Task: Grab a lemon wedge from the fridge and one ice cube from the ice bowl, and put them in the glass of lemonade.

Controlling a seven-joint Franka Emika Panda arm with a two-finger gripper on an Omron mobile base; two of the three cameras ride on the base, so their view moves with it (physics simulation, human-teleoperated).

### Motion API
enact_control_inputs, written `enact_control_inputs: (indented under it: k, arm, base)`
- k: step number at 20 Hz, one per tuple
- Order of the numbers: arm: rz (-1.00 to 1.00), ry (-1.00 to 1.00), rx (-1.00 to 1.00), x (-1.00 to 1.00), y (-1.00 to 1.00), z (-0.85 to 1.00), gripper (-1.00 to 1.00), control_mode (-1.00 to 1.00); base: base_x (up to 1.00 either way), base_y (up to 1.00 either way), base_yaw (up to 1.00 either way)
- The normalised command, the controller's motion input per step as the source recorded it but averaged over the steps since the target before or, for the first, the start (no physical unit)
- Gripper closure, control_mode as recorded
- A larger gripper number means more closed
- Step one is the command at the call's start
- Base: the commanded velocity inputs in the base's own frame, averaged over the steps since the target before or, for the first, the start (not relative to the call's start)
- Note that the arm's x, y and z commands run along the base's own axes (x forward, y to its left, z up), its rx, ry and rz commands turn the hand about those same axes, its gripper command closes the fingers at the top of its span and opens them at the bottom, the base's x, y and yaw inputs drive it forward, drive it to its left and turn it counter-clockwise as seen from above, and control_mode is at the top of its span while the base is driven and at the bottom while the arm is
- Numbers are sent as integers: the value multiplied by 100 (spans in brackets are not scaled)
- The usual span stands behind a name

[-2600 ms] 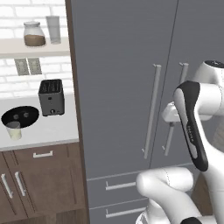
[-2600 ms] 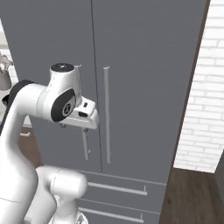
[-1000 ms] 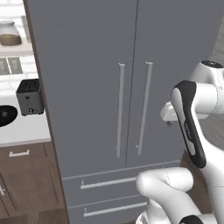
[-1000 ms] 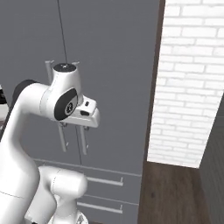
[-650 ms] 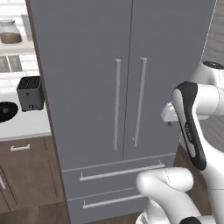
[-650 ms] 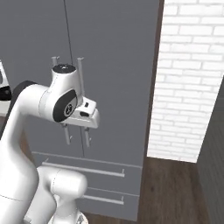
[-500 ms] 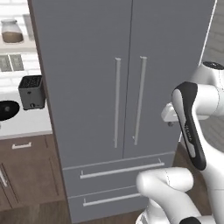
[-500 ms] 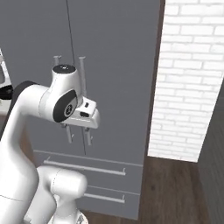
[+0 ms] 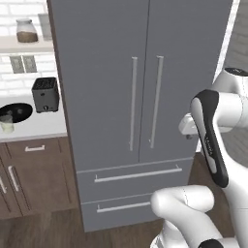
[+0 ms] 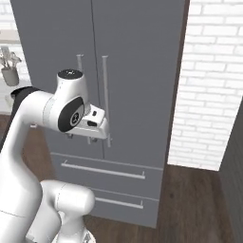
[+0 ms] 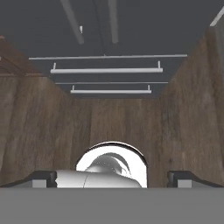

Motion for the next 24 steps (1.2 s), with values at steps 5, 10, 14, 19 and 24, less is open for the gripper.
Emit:
enact_control_inputs:
  k: [5, 10, 14, 19, 24]
  arm:
    - [0, 0, 0, 0, 0, 0, -100, 100]
    - [0, 0, 0, 0, 0, 0, -100, 100]
    - [0, 0, 0, 0, 0, 0, -100, 100]
    - [0, 0, 0, 0, 0, 0, -100, 100]
    - [-1, 0, 0, -11, 2, 0, -100, -100]
  base:
    - [-15, 38, 0]
    - [-2, 31, -1]
    - [-1, 0, -7]
    - [-24, -2, -12]
    - [-9, 0, -3]
